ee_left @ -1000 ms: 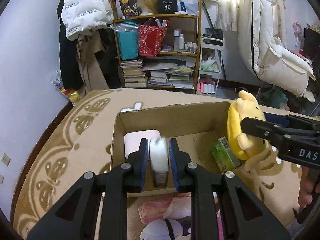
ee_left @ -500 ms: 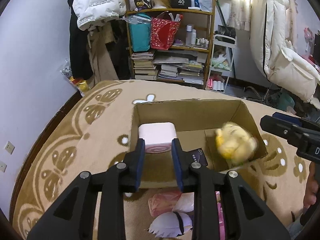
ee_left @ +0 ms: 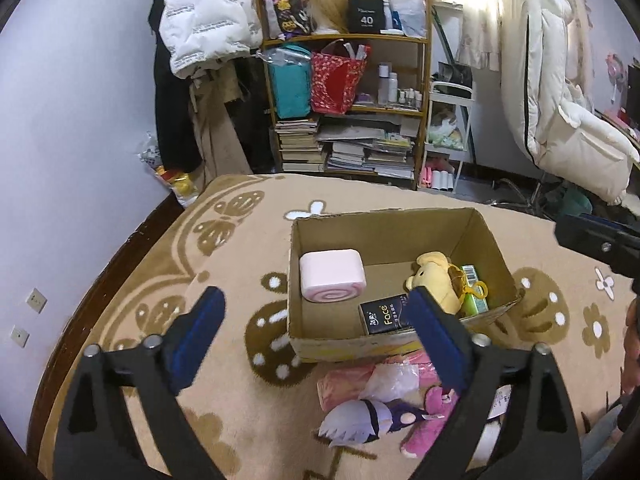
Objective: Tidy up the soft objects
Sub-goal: 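Lower the black box into the box with the left gripper while the right gripper drops the yellow bear inside, then move both grippers back to the remaining pile beside the box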
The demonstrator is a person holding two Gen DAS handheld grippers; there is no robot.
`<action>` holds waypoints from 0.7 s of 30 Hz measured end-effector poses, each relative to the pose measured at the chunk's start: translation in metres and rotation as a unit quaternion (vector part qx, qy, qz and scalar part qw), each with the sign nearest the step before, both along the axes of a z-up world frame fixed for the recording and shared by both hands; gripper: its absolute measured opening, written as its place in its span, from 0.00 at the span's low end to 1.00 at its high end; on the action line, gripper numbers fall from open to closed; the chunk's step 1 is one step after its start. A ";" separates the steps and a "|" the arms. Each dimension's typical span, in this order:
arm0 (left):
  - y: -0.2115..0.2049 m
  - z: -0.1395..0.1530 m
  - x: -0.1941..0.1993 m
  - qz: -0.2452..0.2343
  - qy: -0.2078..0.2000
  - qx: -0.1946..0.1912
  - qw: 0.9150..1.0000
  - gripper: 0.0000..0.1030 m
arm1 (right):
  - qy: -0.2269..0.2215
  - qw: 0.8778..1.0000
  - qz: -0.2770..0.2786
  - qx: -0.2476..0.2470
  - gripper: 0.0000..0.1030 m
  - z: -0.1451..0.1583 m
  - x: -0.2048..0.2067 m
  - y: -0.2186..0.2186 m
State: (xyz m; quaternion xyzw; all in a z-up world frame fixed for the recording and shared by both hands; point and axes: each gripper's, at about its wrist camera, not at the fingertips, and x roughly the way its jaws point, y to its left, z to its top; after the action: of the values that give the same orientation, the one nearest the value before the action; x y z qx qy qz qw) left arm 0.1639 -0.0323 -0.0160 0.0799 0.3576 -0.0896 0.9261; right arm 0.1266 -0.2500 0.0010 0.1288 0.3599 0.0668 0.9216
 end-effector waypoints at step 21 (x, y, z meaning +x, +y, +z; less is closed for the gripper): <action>0.027 -0.007 -0.050 0.013 0.051 -0.021 0.998 0.99 | 0.055 0.998 -0.001 0.014 1.00 -0.021 -0.068 0.007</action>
State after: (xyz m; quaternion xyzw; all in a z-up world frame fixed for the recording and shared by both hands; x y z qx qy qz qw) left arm 0.1140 -0.0049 -0.0232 0.0510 0.4037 -0.0886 0.9091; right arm 0.0589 -0.2429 -0.0197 0.1458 0.4093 0.0638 0.8984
